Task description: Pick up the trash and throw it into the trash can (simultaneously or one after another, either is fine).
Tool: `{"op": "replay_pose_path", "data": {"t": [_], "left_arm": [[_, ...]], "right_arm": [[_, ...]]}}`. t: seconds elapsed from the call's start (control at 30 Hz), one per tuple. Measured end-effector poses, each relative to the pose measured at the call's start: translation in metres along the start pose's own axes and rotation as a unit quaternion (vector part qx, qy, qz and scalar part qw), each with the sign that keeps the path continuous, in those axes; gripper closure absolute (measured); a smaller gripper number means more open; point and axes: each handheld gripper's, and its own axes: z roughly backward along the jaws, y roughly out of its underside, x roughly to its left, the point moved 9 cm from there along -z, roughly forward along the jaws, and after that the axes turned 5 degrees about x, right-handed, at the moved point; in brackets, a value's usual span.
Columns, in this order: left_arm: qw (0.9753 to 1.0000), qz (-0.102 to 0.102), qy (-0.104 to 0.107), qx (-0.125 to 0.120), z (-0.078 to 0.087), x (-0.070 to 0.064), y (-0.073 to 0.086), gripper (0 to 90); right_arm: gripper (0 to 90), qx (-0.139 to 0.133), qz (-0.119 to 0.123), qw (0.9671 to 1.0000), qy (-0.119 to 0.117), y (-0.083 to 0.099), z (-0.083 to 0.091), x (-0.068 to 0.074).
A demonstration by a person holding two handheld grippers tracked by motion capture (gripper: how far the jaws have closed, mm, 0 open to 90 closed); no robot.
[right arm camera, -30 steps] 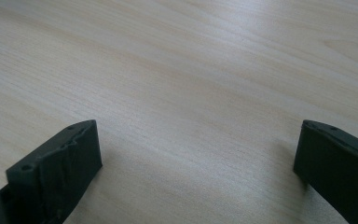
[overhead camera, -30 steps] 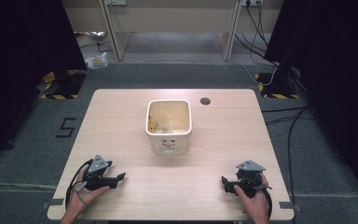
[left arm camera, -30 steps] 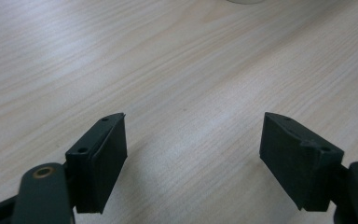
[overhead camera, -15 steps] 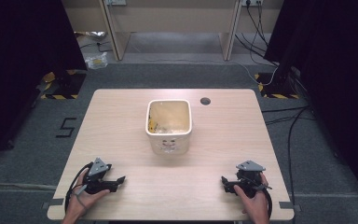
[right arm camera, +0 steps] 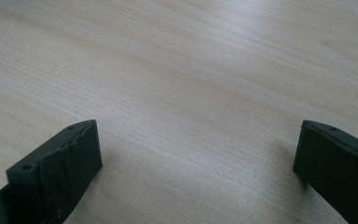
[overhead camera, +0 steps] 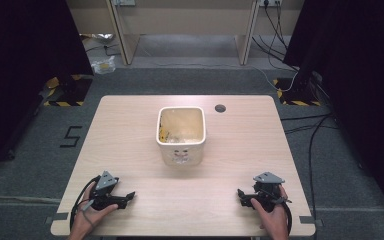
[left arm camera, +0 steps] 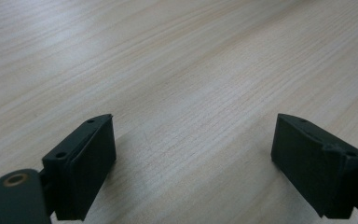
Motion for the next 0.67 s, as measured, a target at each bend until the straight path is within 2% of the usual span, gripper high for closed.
{"op": "replay_pose_path", "data": {"t": [0.67], "left_arm": [[1.0000,-0.001,0.000,0.000,-0.0006,-0.0001,-0.0004,10.4]], "right_arm": [[0.9,0.000,0.000,1.0000,0.000,0.0000,0.0000,0.0000]]}}
